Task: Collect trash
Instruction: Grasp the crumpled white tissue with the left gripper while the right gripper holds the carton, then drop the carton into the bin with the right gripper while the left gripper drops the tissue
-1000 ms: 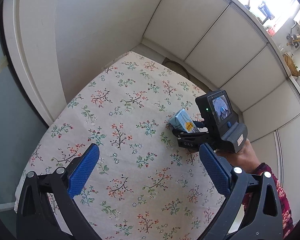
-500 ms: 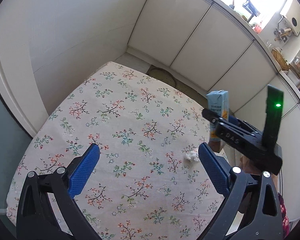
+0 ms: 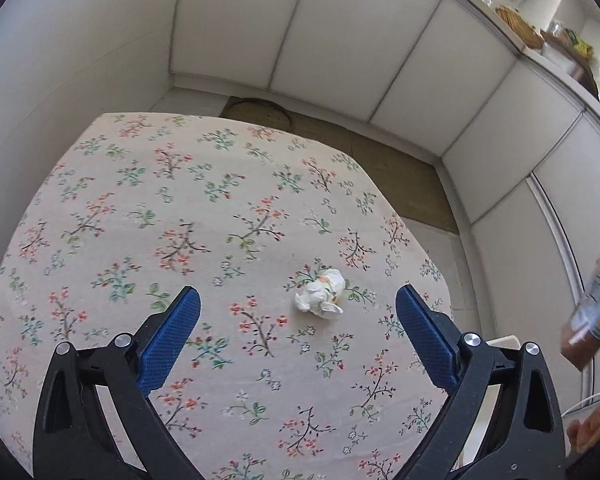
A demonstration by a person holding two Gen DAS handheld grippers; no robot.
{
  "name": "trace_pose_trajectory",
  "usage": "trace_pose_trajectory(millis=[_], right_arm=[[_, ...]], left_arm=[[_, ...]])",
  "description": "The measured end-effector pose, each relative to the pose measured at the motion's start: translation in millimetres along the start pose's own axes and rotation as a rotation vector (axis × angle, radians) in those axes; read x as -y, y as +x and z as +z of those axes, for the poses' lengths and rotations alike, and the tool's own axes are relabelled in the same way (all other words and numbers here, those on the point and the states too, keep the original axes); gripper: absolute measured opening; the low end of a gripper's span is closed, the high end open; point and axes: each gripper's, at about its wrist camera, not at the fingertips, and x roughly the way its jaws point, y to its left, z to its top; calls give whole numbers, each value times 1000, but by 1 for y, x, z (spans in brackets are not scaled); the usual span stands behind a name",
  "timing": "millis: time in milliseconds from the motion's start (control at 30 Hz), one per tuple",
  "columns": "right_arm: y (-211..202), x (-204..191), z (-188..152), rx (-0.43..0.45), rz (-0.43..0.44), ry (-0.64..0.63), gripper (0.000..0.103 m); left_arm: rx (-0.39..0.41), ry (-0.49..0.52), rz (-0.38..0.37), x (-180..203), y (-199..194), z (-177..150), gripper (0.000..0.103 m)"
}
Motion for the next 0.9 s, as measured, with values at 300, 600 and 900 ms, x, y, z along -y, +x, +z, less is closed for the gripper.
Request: trace_pose_trajectory(millis=[300,600,900], right_arm=[[-20,60,-15,34,-66,142,59],[-23,76,-23,9,-68,157,59],[-47,90,-22,45,-86,172,59]], left_arm=[[-168,221,85,45,99,-14,66],[-199,248,94,40,117,-18,31],[-93,249,51,55,67,-28,30]])
